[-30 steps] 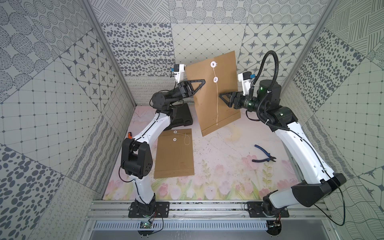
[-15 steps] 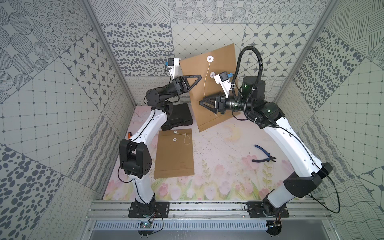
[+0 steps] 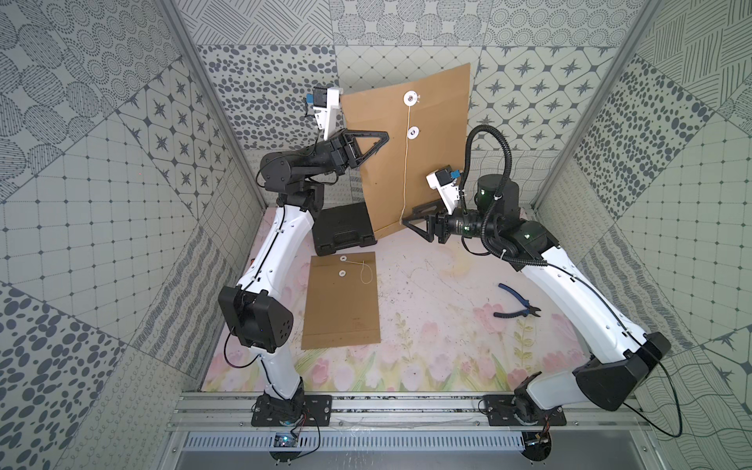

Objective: Close the mouth of the file bag
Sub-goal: Close the file bag.

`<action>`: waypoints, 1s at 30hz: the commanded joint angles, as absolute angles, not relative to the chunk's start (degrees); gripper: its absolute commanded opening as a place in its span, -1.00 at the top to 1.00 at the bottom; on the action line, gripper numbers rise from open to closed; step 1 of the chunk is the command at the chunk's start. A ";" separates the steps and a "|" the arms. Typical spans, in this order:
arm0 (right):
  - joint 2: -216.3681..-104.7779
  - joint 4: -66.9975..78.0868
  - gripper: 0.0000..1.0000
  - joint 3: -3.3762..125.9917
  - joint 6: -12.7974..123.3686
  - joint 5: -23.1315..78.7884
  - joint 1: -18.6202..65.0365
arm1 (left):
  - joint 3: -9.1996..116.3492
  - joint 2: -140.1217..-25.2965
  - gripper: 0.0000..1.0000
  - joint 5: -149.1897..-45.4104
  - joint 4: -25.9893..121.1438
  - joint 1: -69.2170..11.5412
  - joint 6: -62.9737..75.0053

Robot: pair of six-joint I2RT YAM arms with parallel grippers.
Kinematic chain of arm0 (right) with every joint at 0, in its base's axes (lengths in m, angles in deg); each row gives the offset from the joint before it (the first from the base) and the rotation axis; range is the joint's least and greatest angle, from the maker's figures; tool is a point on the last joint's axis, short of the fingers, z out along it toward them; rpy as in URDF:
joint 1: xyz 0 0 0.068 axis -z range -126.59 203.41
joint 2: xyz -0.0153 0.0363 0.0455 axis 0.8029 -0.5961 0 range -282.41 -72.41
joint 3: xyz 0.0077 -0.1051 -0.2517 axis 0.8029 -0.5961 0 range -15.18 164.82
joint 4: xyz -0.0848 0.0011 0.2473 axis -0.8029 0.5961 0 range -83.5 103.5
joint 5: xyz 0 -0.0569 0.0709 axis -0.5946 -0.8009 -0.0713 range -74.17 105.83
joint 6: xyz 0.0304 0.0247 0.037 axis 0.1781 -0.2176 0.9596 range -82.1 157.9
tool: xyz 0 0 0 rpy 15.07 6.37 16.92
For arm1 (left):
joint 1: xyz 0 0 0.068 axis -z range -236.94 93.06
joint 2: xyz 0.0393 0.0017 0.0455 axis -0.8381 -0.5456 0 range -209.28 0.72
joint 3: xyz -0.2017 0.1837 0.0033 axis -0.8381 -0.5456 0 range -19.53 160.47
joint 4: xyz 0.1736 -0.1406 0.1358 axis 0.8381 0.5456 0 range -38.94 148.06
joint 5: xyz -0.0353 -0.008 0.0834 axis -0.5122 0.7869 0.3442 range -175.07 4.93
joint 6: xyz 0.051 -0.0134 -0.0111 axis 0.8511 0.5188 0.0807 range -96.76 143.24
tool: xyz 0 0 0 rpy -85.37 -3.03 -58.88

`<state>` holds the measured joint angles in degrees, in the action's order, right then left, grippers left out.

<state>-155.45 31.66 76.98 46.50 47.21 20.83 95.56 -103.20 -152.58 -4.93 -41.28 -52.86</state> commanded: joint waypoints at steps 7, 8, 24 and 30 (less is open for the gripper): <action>-154.87 10.37 -0.18 69.22 53.08 40.61 20.85 | 99.58 -104.02 1.00 -156.17 4.68 -39.58 -43.87; -155.01 8.37 -0.17 68.49 53.86 39.71 20.86 | 99.52 -104.14 1.00 -156.24 4.88 -39.37 -43.62; -156.97 1.34 0.43 65.95 54.77 31.41 18.38 | 99.57 -104.93 1.00 -155.25 7.43 -38.68 -41.24; -154.39 3.30 0.87 64.28 54.66 30.51 18.04 | 97.38 -103.32 1.00 -149.54 15.22 -40.76 -35.43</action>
